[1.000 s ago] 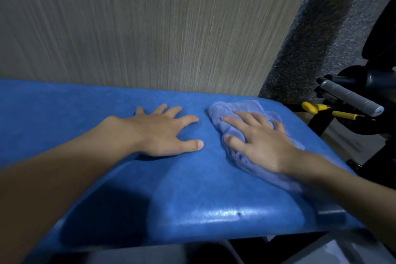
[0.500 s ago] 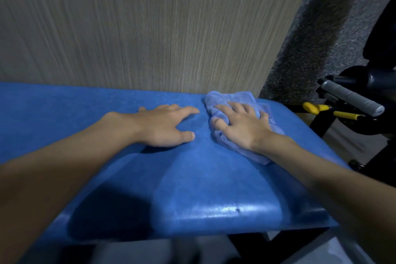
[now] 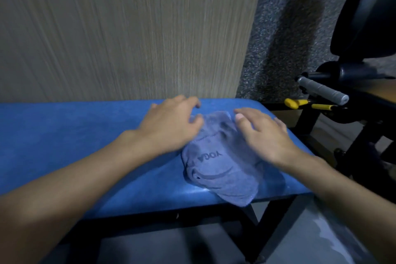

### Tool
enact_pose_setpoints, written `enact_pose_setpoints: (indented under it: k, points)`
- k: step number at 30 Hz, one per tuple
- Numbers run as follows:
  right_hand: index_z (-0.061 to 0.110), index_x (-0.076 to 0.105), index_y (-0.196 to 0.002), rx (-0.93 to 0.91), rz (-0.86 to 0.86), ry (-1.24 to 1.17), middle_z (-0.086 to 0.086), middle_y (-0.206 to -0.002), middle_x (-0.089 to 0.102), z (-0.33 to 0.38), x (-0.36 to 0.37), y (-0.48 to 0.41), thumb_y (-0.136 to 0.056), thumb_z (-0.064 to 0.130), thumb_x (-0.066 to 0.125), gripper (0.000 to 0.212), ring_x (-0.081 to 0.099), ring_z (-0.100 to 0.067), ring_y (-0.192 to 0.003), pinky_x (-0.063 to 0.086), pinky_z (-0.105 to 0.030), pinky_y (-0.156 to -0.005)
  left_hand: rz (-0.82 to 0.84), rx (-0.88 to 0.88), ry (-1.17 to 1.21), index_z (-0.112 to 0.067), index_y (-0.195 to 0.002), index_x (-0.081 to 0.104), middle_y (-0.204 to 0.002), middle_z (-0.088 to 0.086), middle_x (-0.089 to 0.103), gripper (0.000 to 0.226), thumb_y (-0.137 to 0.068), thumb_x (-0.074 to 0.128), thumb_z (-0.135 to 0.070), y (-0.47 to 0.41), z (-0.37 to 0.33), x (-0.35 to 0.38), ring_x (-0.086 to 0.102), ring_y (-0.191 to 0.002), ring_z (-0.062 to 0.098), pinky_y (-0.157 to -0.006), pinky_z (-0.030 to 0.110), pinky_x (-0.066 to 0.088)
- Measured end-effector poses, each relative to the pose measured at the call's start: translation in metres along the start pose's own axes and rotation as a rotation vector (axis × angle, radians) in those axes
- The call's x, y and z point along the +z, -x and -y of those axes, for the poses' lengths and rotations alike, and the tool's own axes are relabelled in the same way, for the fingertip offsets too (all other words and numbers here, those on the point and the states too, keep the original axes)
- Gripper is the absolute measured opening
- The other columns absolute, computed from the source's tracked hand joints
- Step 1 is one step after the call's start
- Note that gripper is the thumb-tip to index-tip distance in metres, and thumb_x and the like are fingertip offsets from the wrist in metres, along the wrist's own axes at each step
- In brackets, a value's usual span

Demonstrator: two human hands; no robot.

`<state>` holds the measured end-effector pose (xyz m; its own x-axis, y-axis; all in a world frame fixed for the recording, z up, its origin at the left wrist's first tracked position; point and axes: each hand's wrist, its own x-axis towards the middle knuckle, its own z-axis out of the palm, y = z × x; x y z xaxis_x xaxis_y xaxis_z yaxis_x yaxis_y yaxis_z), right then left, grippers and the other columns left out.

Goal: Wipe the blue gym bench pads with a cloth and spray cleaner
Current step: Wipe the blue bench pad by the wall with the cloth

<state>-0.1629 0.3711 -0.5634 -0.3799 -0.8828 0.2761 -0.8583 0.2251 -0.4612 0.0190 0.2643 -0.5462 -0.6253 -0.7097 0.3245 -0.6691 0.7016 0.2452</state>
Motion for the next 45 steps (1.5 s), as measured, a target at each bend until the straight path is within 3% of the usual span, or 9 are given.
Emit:
enact_pose_setpoints:
  k: [3,6,8,11,14,23,34,40,45]
  points:
    - [0.025,0.059,-0.125,0.08,0.087,0.068,0.005,-0.139,0.054,-0.039,-0.01,-0.003,-0.103,0.041,0.034,0.038,0.042,-0.017,-0.134,0.026,-0.049,-0.113,0.112,0.098,-0.071,-0.037,-0.131,0.051,-0.138,-0.001,0.05,0.059,-0.089,0.023,-0.067,0.014,-0.057,0.024,0.047,-0.129,0.028,-0.105,0.052,0.034]
    - [0.027,0.06,-0.092,0.04,0.166,0.178,0.006,-0.112,0.06,-0.053,-0.007,-0.002,-0.1,0.046,0.025,0.04,0.051,-0.019,-0.119,0.036,-0.041,-0.097,0.345,0.028,-0.174,-0.052,-0.147,0.023,-0.164,0.006,0.015,0.068,-0.086,0.018,-0.081,0.012,-0.068,0.061,0.009,-0.15,0.041,-0.11,0.072,0.006]
    - [0.031,0.052,-0.079,0.02,0.153,0.232,0.007,-0.106,0.057,-0.055,-0.007,-0.008,-0.096,0.052,0.018,0.043,0.05,-0.019,-0.116,0.033,-0.042,-0.095,0.362,0.004,-0.179,-0.057,-0.149,0.007,-0.168,0.004,-0.002,0.074,-0.082,0.017,-0.086,0.003,-0.058,0.073,-0.007,-0.151,0.041,-0.11,0.072,-0.004]
    - [0.038,0.055,-0.123,0.039,0.195,0.22,0.005,-0.145,0.044,-0.06,-0.001,-0.019,-0.099,0.052,0.015,0.048,0.029,-0.018,-0.142,0.02,-0.044,-0.113,0.35,0.007,-0.18,-0.061,-0.147,0.006,-0.168,-0.002,-0.003,0.072,-0.081,0.019,-0.086,-0.021,-0.043,0.078,-0.007,-0.152,0.037,-0.113,0.07,-0.003]
    - [0.04,0.029,-0.149,0.02,0.279,0.303,0.005,-0.164,0.014,-0.066,0.009,-0.022,-0.096,0.058,0.008,0.06,0.004,-0.017,-0.151,0.003,-0.045,-0.121,0.36,-0.017,-0.172,-0.065,-0.144,0.01,-0.168,-0.006,0.003,0.074,-0.074,0.016,-0.089,-0.058,-0.023,0.084,-0.002,-0.153,0.034,-0.115,0.067,0.001]
    - [0.041,0.022,-0.15,0.011,0.265,0.332,0.007,-0.163,0.01,-0.066,0.013,-0.022,-0.092,0.062,0.004,0.064,0.0,-0.018,-0.151,0.002,-0.047,-0.12,0.274,-0.065,-0.152,-0.067,-0.135,0.025,-0.15,-0.013,0.036,0.078,-0.062,0.007,-0.087,-0.14,0.014,0.096,0.026,-0.142,0.029,-0.108,0.063,0.021]
    - [0.039,0.033,-0.148,0.027,0.226,0.28,0.003,-0.162,0.02,-0.066,0.011,-0.02,-0.101,0.055,0.012,0.054,0.01,-0.02,-0.15,0.006,-0.049,-0.12,0.355,0.05,-0.19,-0.064,-0.145,0.003,-0.166,-0.01,0.007,0.085,-0.063,0.0,-0.085,-0.001,-0.027,0.065,0.002,-0.152,0.024,-0.116,0.063,0.007]
    - [0.042,0.043,-0.141,0.034,0.228,0.324,0.007,-0.158,0.028,-0.056,0.002,-0.024,-0.099,0.059,0.009,0.057,0.003,-0.02,-0.151,-0.006,-0.059,-0.116,0.374,0.073,-0.182,-0.068,-0.142,-0.005,-0.167,-0.013,-0.002,0.082,-0.063,0.0,-0.089,0.028,-0.035,0.057,-0.008,-0.153,0.024,-0.117,0.063,0.0]
    - [0.039,0.025,-0.152,0.011,0.279,0.26,0.008,-0.164,0.016,-0.049,0.009,-0.029,-0.099,0.059,0.01,0.058,0.005,-0.017,-0.151,-0.001,-0.055,-0.119,0.395,0.04,-0.145,-0.072,-0.138,0.0,-0.167,-0.015,-0.001,0.081,-0.06,0.006,-0.091,-0.015,-0.015,0.068,-0.007,-0.154,0.022,-0.117,0.063,0.002]
